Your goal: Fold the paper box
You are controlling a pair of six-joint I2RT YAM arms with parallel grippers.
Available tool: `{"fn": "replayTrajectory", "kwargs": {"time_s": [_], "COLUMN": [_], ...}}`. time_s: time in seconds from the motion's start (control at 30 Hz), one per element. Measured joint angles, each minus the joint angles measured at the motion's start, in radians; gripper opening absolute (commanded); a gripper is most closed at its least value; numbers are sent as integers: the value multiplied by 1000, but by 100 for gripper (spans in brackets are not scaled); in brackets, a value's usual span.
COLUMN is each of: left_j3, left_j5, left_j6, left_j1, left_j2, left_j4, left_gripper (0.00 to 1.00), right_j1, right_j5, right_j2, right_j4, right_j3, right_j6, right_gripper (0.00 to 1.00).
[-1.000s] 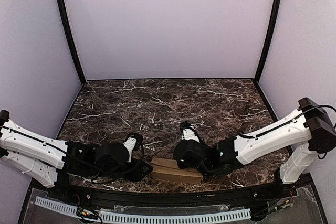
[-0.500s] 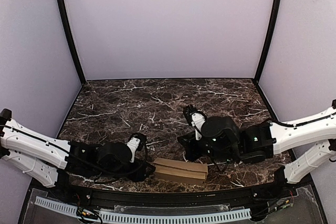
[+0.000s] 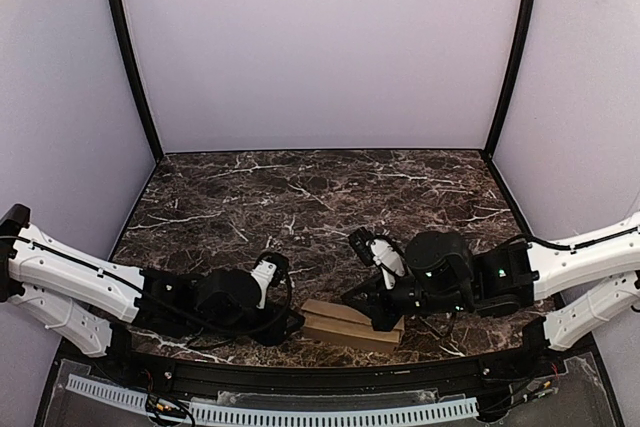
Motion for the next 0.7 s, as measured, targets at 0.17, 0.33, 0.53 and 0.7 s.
{"fn": "replayTrajectory", "kwargs": {"time_s": [0.17, 0.33, 0.53, 0.7], "left_j3": [0, 1, 16, 37], "left_j5": [8, 20, 43, 72], "left_j6": [3, 3, 6, 10], "left_j1": [8, 19, 42, 68], "left_j2": [5, 10, 29, 56], "left_j4": [10, 19, 27, 32], "left_gripper": [45, 45, 44, 43], "right_j1": [-10, -14, -19, -22], "right_j5": [-11, -27, -48, -37], "right_j2": [40, 71, 93, 122], "right_j4": [-1, 7, 89, 155], "right_j3": [-28, -61, -107, -130], "right_j6": [12, 36, 90, 139], "right_gripper": [0, 0, 0, 0]}}
